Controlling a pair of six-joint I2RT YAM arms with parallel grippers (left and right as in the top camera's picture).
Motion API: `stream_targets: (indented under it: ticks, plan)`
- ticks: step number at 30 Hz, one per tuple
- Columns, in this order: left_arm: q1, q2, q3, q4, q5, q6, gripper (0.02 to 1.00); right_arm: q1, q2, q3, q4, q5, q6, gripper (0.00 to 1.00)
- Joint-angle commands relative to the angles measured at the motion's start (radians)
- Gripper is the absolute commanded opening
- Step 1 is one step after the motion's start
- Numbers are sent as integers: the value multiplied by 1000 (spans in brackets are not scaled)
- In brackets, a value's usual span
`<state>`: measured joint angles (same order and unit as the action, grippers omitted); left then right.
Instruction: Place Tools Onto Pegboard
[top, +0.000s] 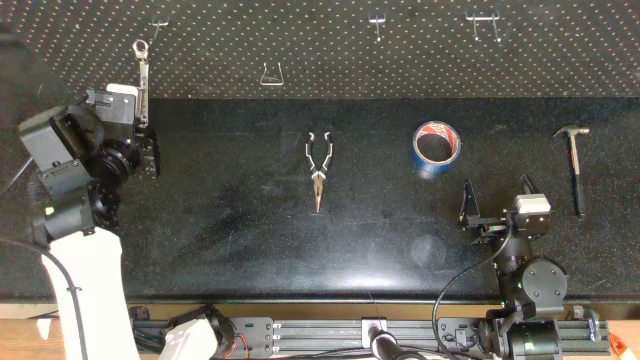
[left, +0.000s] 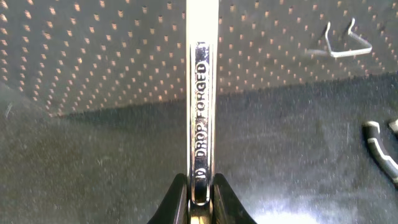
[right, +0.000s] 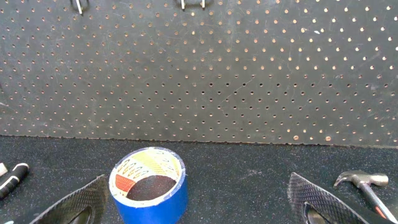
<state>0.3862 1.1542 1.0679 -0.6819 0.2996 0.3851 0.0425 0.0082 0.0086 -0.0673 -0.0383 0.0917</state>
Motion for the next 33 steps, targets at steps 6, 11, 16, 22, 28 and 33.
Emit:
stream_targets:
  ticks: [6,11,16,22,28,33]
  plan:
    - [-77,-256,-304,218,-127,-82,27,9,-7,-5,-3,2,-7,936]
    - [-79,-163,-350,418,-217,-120,27,9,-7,-5,-3,2,-7,936]
    - [-79,-93,-350,478,-162,-150,27,9,-7,-5,-3,2,-7,936]
    - [-79,-80,-349,545,-127,-149,27,9,-7,-5,-3,2,-7,934]
    - [-81,-7,-348,590,-93,-149,27,9,-7,-5,-3,2,-7,936]
    - [-81,52,-334,608,-78,-149,25,9,-7,-5,-3,2,-7,936]
